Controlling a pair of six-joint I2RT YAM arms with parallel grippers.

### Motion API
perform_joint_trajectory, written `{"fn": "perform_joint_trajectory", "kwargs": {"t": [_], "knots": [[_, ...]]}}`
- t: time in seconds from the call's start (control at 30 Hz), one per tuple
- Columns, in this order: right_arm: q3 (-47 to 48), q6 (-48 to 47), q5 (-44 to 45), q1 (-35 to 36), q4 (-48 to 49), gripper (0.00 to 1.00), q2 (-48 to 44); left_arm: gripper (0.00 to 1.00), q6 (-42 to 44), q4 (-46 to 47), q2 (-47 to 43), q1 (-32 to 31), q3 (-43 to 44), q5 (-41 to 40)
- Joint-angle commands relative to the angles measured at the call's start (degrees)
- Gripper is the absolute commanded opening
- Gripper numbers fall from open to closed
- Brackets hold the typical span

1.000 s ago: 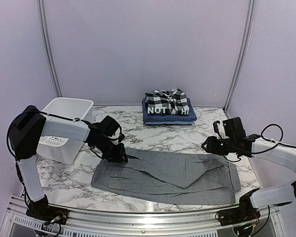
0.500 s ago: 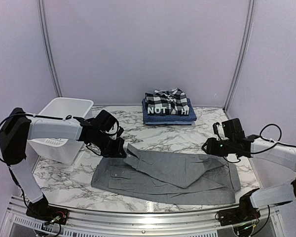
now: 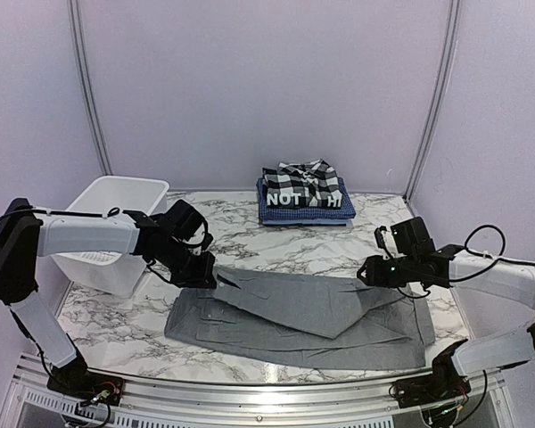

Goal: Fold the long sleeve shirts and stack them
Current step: Adjust the rectangle-folded shirt at the center of the board.

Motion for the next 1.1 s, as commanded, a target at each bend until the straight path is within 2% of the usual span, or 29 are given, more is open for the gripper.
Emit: {"fn": "perform_joint_trajectory", "kwargs": {"t": [0.0,0.2,0.37,0.57,0.87,0.93,1.0,1.07], "knots": [[2.2,0.0,3.7,1.3,-2.5,0.47,-1.1,0.0,1.8,-2.5,0.2,1.7,0.9,-4.1],[-1.2,3.4,6.0,1.2,-1.6,0.5,-2.6,0.0,4.0,-2.6,1.9,2.1,6.1,-4.8],[-6.3,6.2,3.7,-0.5,2.6,0.5,-2.4,0.0,5.0,-3.7,4.6,2.1,9.1,-5.1],[-12.4,6.6,-3.1,-7.6,8.0,0.51,-1.8,0.0,5.3,-4.4,4.9,2.4,6.0,-8.1],[-11.1,5.7,0.3,-8.6,4.3,0.5,-1.1,0.0,4.2,-4.1,3.2,3.0,-1.1,-7.6],[-10.0,5.3,0.7,-8.6,3.1,0.5,-2.0,0.07,4.0,-4.0,2.2,2.9,-1.9,-6.5],[-8.4,4.7,0.5,-8.4,1.3,0.49,-2.7,0.21,3.9,-4.1,1.0,2.9,-2.5,-6.1],[-6.3,4.4,0.8,-7.5,-0.9,0.49,-3.8,0.3,3.8,-4.1,-0.8,2.9,-2.8,-6.0]]}}
